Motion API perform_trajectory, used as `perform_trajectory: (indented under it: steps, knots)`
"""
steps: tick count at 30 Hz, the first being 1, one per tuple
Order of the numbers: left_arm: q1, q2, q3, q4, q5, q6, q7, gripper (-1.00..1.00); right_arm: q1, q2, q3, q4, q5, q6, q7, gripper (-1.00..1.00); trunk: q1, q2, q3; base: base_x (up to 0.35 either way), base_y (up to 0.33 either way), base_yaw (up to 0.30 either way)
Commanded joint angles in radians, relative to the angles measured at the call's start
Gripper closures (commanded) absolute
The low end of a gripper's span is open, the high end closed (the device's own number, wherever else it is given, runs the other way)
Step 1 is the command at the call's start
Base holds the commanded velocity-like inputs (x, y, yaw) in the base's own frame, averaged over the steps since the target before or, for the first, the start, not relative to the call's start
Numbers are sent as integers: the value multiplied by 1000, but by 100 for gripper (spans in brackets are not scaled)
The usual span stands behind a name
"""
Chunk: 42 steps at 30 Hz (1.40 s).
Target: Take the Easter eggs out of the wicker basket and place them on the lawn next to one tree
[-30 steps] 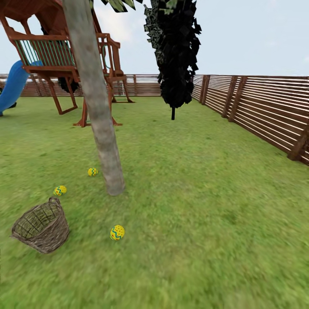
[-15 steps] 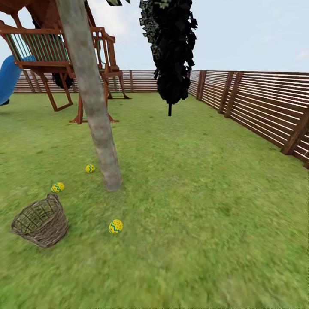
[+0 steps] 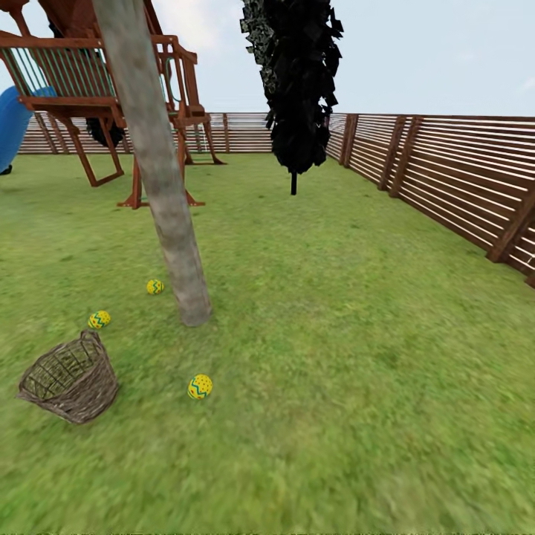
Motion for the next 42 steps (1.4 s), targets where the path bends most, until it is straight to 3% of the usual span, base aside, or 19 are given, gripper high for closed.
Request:
perform_trajectory:
  steps: [1,10,17,37,42]
  knots:
    - [-1,1,8,2,-4,2,-2,-100,-1,0,3,1,7,2,5,-100,0,-1,-3,0,0,0]
    - [-1,-1,8,2,-4,1,-1,-100,-1,-1,3,0,6,-3,7,-100,-34,62,22,-14,0,0]
    - [-1,-1,8,2,-5,1,-1,-100,-1,-3,3,1,5,-36,5,-100,-61,111,55,-1,0,0]
    - [0,-9,8,2,-4,1,-1,-100,9,0,3,1,6,-40,5,-100,-138,251,151,0,0,0]
    - [0,-10,8,2,-4,1,-1,-100,9,0,3,1,6,-40,5,-100,-141,257,162,0,0,0]
